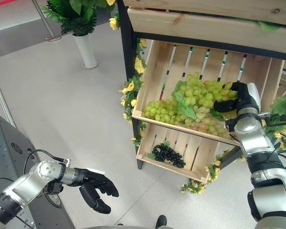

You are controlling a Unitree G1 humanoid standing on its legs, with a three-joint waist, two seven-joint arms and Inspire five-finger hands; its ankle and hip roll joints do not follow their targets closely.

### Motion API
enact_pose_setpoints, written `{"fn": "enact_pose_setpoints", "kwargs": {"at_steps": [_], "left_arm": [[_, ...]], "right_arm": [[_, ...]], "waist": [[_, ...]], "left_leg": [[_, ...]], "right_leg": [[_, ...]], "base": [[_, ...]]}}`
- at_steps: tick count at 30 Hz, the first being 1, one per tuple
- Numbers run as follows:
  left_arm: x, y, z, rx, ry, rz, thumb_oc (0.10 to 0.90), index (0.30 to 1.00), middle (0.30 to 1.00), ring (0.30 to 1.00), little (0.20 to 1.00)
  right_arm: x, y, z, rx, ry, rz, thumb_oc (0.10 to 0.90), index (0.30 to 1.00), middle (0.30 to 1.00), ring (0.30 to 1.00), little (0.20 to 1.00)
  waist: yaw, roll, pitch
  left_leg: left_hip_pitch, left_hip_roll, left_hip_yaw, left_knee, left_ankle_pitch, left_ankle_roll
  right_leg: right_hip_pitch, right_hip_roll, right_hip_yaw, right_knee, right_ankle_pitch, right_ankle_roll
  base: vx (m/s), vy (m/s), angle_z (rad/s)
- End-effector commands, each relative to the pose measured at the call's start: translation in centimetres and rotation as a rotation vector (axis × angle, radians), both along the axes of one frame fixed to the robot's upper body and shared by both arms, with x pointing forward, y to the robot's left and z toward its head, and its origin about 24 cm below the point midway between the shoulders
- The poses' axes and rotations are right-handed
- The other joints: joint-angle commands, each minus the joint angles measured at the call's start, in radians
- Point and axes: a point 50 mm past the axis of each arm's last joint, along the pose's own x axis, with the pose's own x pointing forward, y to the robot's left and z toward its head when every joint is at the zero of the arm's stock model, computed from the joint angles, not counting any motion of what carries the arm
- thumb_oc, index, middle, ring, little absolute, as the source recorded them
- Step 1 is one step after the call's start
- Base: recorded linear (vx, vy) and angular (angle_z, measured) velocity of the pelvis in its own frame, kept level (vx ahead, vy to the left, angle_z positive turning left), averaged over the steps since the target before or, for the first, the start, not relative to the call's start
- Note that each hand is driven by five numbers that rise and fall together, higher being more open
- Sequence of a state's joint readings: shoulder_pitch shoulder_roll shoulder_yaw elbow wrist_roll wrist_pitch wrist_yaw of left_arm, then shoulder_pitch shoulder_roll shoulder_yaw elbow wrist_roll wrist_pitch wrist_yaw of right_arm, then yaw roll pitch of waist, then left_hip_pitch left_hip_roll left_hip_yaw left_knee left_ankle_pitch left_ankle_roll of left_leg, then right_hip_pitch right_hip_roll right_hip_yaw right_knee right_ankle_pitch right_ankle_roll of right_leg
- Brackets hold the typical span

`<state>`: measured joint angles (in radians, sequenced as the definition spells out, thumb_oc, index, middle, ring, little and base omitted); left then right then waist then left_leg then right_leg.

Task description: Pick up the fruits from the basket on one side to the basket on the other side

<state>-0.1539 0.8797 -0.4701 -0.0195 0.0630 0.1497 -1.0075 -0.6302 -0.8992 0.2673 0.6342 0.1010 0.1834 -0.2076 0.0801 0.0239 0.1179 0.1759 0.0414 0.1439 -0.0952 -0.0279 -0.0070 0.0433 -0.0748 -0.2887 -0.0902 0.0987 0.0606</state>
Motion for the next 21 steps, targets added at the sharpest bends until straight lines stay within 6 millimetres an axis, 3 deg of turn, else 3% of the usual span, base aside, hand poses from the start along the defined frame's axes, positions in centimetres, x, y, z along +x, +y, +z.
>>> {"fn": "enact_pose_setpoints", "kwargs": {"at_steps": [1,3,8,17,21], "left_arm": [[1.4,-1.1,3.9,-0.026,-0.118,-0.116,0.800,0.900,0.900,0.900,0.900],[1.4,-0.9,4.0,-0.023,-0.122,-0.117,0.800,0.900,0.900,0.900,0.900],[1.4,-0.4,4.4,0.012,-0.142,-0.129,0.800,0.900,0.900,0.900,0.900],[1.0,0.4,5.2,0.000,-0.169,-0.097,0.800,0.900,0.900,0.900,0.900],[0.7,0.8,5.4,-0.003,-0.178,-0.079,0.800,0.900,0.900,0.900,0.900]], "right_arm": [[0.1,-1.8,7.7,-0.294,-0.049,-0.052,0.800,0.900,0.900,0.900,0.900],[0.1,-1.8,7.8,-0.333,-0.010,-0.040,0.800,0.900,0.900,0.900,0.900],[0.0,-1.2,9.4,-0.672,0.136,0.026,0.800,0.900,0.900,0.900,0.900],[-1.2,3.7,13.5,-0.899,-0.135,0.191,0.800,0.900,0.900,0.900,0.900],[-2.6,5.3,14.0,-0.893,-0.177,0.294,0.800,0.900,0.900,0.900,0.900]], "waist": [[0.020,-0.040,-0.068],[0.018,-0.041,-0.067],[0.013,-0.050,-0.067],[-0.011,-0.049,-0.069],[-0.024,-0.046,-0.069]], "left_leg": [[-0.049,-0.025,-0.003,0.008,-0.016,-0.015],[-0.048,-0.025,-0.001,0.008,-0.016,-0.015],[-0.048,-0.022,0.007,0.008,-0.016,-0.015],[-0.047,-0.022,0.018,0.008,-0.022,-0.011],[-0.049,-0.022,0.023,0.008,-0.026,-0.009]], "right_leg": [[0.096,-0.089,-0.002,0.011,-0.063,0.129],[0.095,-0.090,-0.001,0.013,-0.064,0.130],[0.090,-0.089,0.003,0.019,-0.065,0.133],[0.083,-0.082,0.025,0.024,-0.073,0.137],[0.079,-0.081,0.033,0.025,-0.075,0.138]], "base": [[0.00,0.000,0.00],[0.00,0.000,0.00],[0.00,0.000,0.00],[0.00,0.000,0.00],[0.00,0.000,0.00]]}}
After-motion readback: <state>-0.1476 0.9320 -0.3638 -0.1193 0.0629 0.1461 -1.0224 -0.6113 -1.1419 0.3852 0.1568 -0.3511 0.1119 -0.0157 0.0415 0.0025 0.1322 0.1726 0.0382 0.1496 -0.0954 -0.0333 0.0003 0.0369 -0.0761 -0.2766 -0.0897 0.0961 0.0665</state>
